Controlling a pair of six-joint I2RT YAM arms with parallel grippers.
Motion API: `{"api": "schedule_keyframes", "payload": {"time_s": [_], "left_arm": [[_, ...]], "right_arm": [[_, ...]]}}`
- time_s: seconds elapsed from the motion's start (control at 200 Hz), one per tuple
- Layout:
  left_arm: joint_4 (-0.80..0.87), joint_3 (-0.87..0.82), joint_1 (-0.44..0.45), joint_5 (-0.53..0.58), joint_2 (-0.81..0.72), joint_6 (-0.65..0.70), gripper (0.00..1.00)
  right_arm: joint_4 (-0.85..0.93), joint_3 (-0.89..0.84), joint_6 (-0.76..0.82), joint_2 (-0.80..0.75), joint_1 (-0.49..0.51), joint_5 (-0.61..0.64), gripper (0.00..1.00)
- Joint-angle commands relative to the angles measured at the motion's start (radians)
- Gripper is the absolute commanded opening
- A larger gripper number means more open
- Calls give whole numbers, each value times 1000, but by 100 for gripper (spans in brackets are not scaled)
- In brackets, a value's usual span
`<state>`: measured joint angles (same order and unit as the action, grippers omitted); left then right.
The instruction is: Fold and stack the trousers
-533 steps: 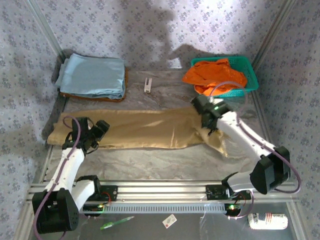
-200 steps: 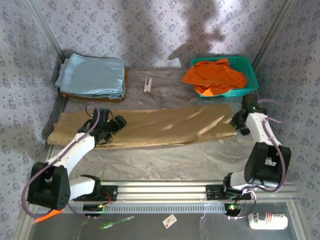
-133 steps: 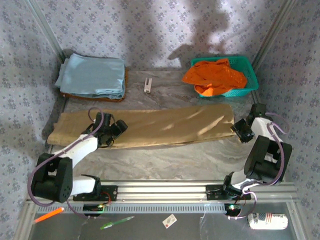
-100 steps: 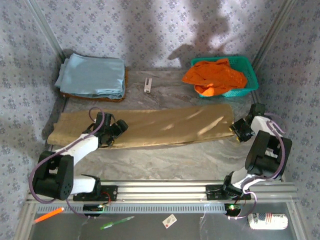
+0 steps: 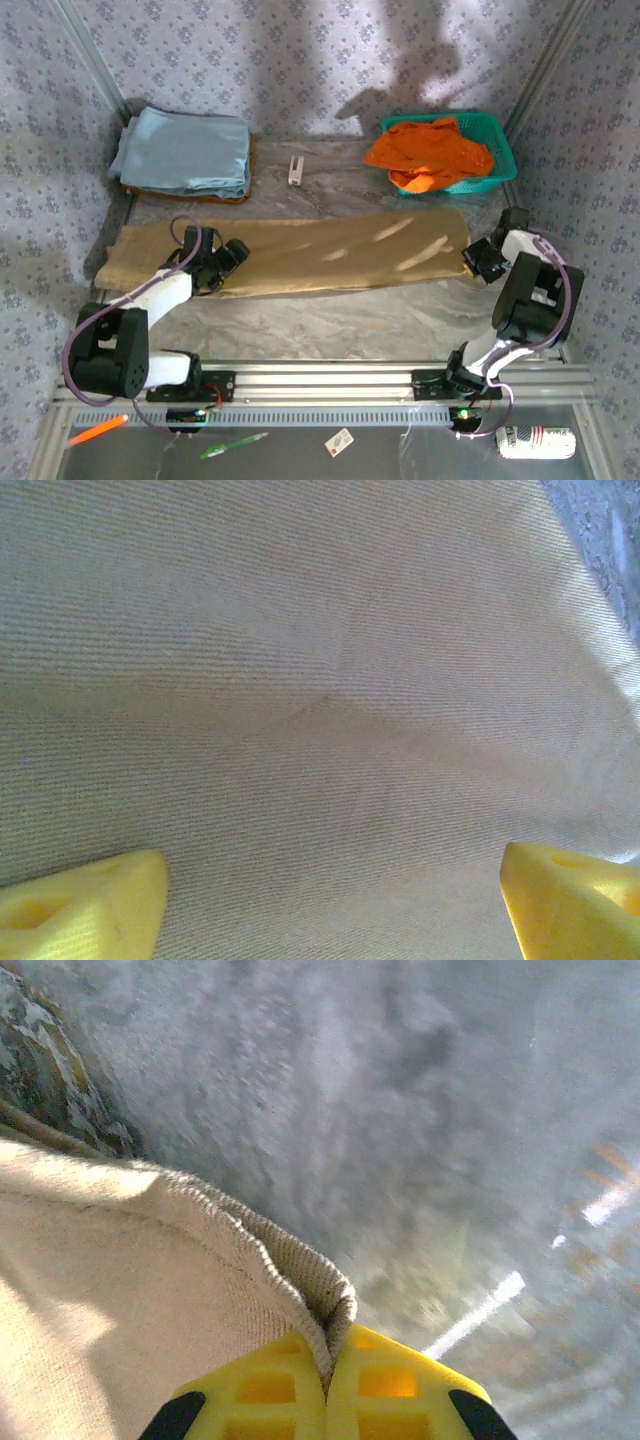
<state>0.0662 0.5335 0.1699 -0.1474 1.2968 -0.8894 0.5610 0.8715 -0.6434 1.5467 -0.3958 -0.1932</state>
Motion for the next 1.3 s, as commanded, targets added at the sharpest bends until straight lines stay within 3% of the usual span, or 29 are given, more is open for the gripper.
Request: {"api": "schedule_keyframes", "payload": {"time_s": [0.0, 0.14, 0.26, 0.385, 0.49, 0.635, 0.745, 0.999, 1.064, 1.294], "left_arm": [[-6, -10, -11, -16, -5, 18, 86], [0, -16, -12, -18, -4, 11, 86], [5, -21, -12, -28, -2, 8, 86], [50, -4, -8, -39, -34, 16, 85], [129, 82, 44, 12, -52, 63, 85], [224, 306, 178, 105, 68, 147, 82], [313, 533, 300, 181, 250, 239, 78], [559, 1063, 548, 374, 711, 612, 72], [565, 1120, 572, 426, 776, 671, 71], [527, 1237, 579, 398, 916, 854, 72]], "right_arm": [[98, -26, 6, -128, -38, 83, 0], [145, -102, 35, -210, -101, 96, 0], [153, -149, 47, -174, -154, 47, 37], [198, -116, 22, -264, -118, 67, 44], [183, -68, -18, -397, 17, 90, 56], [154, 8, -62, -359, 222, 148, 56], [112, 16, -84, -283, 307, 163, 56], [45, -52, -74, -245, 321, 96, 56], [18, -66, -54, -249, 318, 77, 56], [-15, -113, -26, -265, 317, 18, 57]]}}
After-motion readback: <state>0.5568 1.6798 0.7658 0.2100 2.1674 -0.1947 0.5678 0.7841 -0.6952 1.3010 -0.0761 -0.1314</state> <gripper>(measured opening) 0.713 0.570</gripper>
